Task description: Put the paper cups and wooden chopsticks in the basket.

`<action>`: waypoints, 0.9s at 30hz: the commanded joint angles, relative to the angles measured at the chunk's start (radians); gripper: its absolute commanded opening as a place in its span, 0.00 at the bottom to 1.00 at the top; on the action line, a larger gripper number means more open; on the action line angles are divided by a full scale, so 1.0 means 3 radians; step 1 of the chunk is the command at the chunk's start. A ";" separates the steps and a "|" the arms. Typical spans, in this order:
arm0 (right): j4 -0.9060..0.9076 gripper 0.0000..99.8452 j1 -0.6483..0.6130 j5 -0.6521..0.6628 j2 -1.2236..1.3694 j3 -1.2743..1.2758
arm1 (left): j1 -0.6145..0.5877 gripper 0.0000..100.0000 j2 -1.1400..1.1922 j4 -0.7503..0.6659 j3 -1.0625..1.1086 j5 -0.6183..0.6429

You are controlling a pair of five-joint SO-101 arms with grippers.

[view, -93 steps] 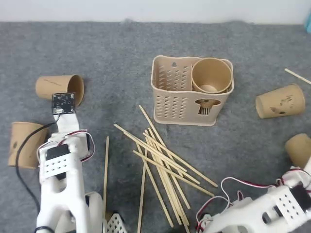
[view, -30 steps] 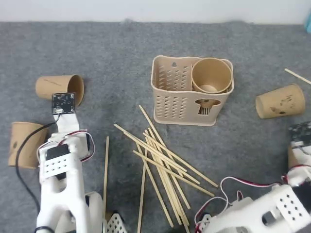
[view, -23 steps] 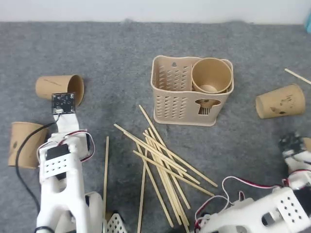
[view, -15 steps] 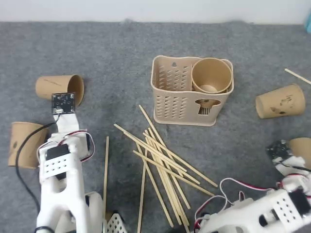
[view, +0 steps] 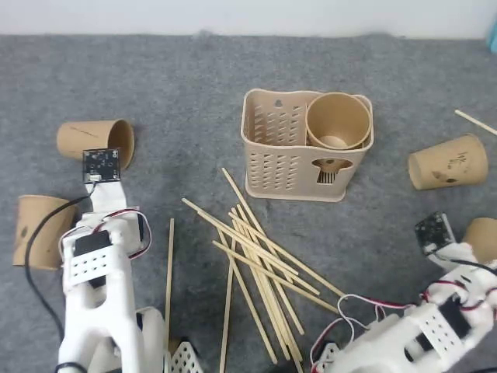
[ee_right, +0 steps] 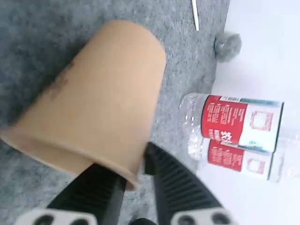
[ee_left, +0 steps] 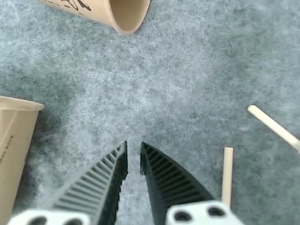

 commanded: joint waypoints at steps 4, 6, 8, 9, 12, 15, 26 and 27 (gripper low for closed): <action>0.1823 0.01 0.0069 -0.0389 -0.0059 -0.1238 | 0.0000 0.04 -0.0102 0.0000 -0.0023 -0.0010; 0.2504 0.01 0.0064 -0.0527 -0.0054 -0.1652 | 0.0000 0.04 -0.0102 0.0000 -0.0023 -0.0010; 0.3061 0.01 0.0054 -0.0716 -0.0054 -0.2030 | 0.0000 0.04 -0.0102 0.0000 -0.0023 -0.0010; 0.3307 0.01 0.0054 -0.0808 -0.0049 -0.2199 | 0.0000 0.04 -0.0102 0.0000 -0.0023 -0.0010; 0.3941 0.01 0.0043 -0.0956 -0.0049 -0.2578 | -0.0005 0.04 -0.0102 0.0005 -0.0023 -0.0010; 0.4375 0.01 -0.0074 -0.0982 -0.0049 -0.2762 | -0.0005 0.04 -0.0102 0.0010 -0.0023 -0.0010; 0.4493 0.01 -0.0115 -0.1800 0.1138 -0.3278 | -0.0010 0.04 -0.0102 0.0015 -0.0023 -0.0010; 0.4452 0.01 -0.0120 -0.1892 0.1343 -0.3360 | -0.0010 0.04 -0.0102 0.0015 -0.0023 -0.0010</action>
